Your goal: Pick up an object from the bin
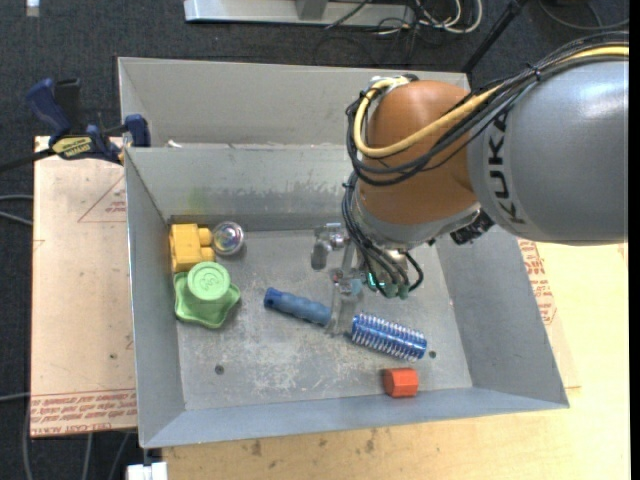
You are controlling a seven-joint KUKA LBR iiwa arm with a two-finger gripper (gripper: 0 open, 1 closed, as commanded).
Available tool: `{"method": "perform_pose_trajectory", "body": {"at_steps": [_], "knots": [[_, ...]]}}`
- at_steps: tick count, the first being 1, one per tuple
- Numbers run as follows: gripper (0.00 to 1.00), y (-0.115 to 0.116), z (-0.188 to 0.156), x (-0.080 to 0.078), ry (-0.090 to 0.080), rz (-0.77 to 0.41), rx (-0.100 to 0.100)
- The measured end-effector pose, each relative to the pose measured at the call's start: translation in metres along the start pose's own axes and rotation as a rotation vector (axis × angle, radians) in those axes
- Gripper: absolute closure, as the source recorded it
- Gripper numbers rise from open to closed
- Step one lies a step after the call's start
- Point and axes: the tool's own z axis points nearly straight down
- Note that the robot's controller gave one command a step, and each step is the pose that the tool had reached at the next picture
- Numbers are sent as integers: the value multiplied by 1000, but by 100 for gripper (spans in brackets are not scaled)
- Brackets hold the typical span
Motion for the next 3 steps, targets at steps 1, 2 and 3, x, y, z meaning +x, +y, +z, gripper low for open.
{"method": "perform_pose_trajectory", "body": {"at_steps": [1, 2, 3], "knots": [[0, -37, 103, -31, -1, 75, 1], [100, -36, 98, -32, -8, 73, -1], [0, -36, 98, -32, -8, 73, -1]]}}
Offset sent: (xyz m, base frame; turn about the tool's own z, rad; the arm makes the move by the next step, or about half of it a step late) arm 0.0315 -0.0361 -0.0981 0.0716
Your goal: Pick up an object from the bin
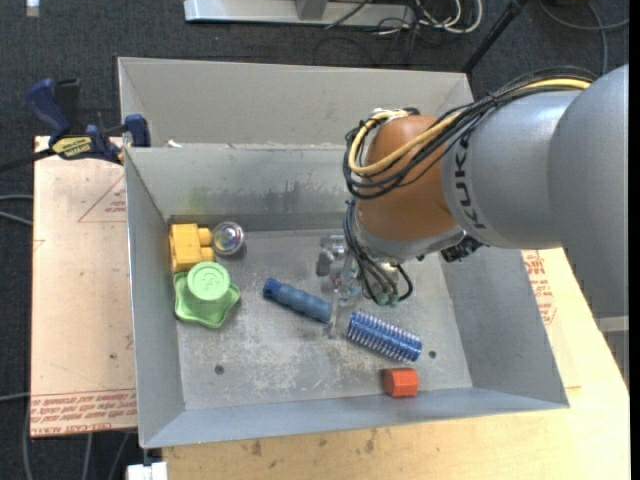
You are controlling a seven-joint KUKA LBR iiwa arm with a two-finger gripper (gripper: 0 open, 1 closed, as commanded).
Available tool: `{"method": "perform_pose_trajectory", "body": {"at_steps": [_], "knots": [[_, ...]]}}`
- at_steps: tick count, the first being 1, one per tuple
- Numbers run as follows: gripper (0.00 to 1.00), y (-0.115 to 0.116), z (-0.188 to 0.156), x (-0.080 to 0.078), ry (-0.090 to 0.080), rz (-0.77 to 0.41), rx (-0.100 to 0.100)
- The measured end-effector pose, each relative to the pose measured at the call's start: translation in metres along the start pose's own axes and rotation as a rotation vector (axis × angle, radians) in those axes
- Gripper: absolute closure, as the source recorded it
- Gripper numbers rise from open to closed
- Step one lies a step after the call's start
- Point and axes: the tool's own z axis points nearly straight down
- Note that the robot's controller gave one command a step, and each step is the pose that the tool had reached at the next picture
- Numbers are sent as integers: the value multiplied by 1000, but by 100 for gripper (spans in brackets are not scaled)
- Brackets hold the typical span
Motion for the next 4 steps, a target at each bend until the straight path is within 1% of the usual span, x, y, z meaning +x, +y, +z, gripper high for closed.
{"method": "perform_pose_trajectory", "body": {"at_steps": [1, 2, 3, 4], "knots": [[0, -10, 40, 0, 3, -36, 1], [100, -9, 37, -1, -2, -36, 0], [100, 28, -66, 73, -3, -114, -1], [100, 31, -188, 75, -10, -90, -1]]}}
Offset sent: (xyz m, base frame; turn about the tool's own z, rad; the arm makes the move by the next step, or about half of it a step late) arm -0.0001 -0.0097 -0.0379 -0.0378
